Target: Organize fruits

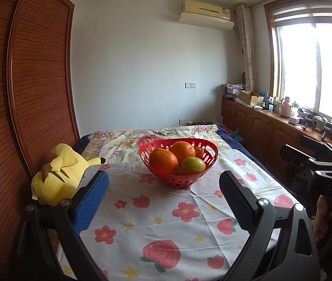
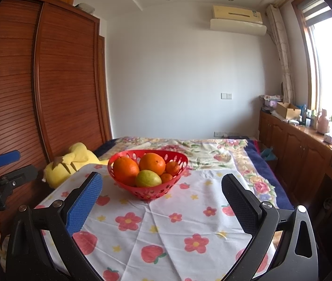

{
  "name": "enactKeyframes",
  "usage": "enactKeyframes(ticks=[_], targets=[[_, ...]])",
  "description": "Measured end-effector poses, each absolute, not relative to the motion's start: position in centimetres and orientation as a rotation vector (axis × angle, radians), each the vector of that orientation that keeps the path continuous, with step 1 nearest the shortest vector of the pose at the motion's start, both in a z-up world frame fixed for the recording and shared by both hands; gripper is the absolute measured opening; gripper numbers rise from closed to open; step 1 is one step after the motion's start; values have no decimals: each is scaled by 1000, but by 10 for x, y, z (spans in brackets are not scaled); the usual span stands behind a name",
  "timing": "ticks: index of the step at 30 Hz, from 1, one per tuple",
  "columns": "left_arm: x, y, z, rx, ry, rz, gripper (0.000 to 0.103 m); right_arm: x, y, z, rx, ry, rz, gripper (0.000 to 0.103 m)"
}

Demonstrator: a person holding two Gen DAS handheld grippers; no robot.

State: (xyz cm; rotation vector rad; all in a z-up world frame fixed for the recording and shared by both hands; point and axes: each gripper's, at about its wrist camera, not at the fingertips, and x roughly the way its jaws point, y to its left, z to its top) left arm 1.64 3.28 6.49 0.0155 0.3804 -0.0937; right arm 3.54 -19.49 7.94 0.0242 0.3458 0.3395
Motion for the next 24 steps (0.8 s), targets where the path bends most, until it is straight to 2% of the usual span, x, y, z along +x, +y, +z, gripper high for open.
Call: enactKeyframes(ticks=[24], targets=[[15, 35, 73, 17, 365, -93, 96, 34, -195, 80, 24, 345, 339, 103]])
